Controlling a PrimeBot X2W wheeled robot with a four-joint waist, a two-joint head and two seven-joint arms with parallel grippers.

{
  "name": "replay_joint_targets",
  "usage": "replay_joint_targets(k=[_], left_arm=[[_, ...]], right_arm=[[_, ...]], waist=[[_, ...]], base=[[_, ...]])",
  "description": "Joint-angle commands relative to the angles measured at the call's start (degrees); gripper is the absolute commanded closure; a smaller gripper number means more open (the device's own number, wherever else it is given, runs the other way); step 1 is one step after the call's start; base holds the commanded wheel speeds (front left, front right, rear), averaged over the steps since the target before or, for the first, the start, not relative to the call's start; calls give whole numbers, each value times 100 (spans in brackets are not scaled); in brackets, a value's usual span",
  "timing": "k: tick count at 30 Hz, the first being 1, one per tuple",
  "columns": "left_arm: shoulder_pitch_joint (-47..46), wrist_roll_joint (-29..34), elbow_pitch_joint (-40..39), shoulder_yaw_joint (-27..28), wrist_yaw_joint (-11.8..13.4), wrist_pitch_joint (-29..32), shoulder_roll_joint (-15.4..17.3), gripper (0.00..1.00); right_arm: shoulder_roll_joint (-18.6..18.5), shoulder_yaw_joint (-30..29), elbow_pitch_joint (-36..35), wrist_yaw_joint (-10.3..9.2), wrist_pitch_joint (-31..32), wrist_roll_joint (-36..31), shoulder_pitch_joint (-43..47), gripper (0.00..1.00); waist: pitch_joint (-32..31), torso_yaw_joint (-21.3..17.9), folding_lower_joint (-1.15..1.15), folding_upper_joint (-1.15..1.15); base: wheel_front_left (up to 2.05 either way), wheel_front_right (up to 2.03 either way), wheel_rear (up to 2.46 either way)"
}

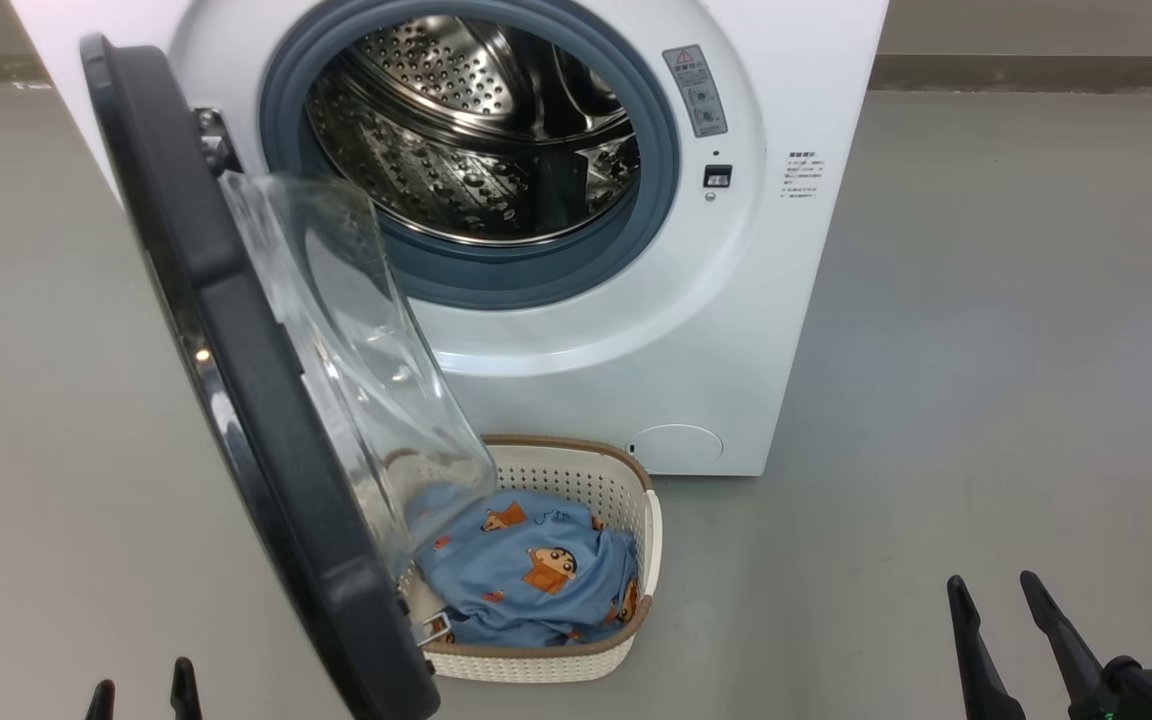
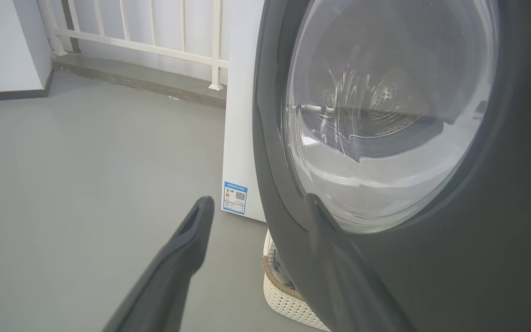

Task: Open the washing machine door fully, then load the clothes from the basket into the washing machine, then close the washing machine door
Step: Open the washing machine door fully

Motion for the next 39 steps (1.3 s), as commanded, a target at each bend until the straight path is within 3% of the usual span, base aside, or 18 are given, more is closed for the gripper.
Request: replay_joint_targets(k=[1, 16, 17, 18, 19, 20, 21, 29, 34, 39], left_arm=[[-78, -24, -153, 205, -9, -38, 64, 0], [-102, 4, -138, 193, -9, -38, 64, 0], [-98, -23, -107, 188, -9, -38, 64, 11], [-98, -23, -107, 188, -9, -38, 64, 11], [-98, -28, -98, 180, -9, -38, 64, 58], [-99, -36, -96, 178, -9, -38, 64, 95], [-97, -58, -89, 177, -9, -38, 64, 100], [-48, -114, -92, 292, 10, -38, 64, 100], [-110, -227, -250, 513, 163, -38, 64, 100], [-308, -287, -895, 779, 387, -38, 64, 100]], right_arm=[[-33, 93, -119, 17, -69, -61, -69, 0], [-3, -4, -55, 17, -69, -154, -103, 0], [-7, 7, -50, 17, -69, -151, -103, 0], [-7, 7, -50, 17, -69, -151, -103, 0], [-10, 11, -47, 17, -69, -151, -100, 0], [-11, 14, -44, 17, -69, -152, -98, 0], [-13, 15, -42, 17, -69, -153, -95, 0], [-29, 57, -36, 17, -69, -141, -76, 0], [-16, 27, -91, 17, -69, -154, -62, 0], [9, -7, -114, 17, -69, -175, -42, 0]], waist=[[0, -19, 0, 0], [13, 5, 0, 0], [5, 14, 0, 0], [5, 14, 0, 0], [0, 18, 0, 0], [-5, 20, 0, 0], [-11, 24, 0, 0], [-85, 39, 0, 0], [-92, 71, 0, 0], [-92, 128, 0, 0]], base=[[0, 0, 0], [0, 0, 0], [0, 0, 0], [0, 0, 0], [0, 0, 0], [0, 0, 0], [0, 0, 0], [0, 0, 0], [0, 0, 0], [0, 0, 0]])
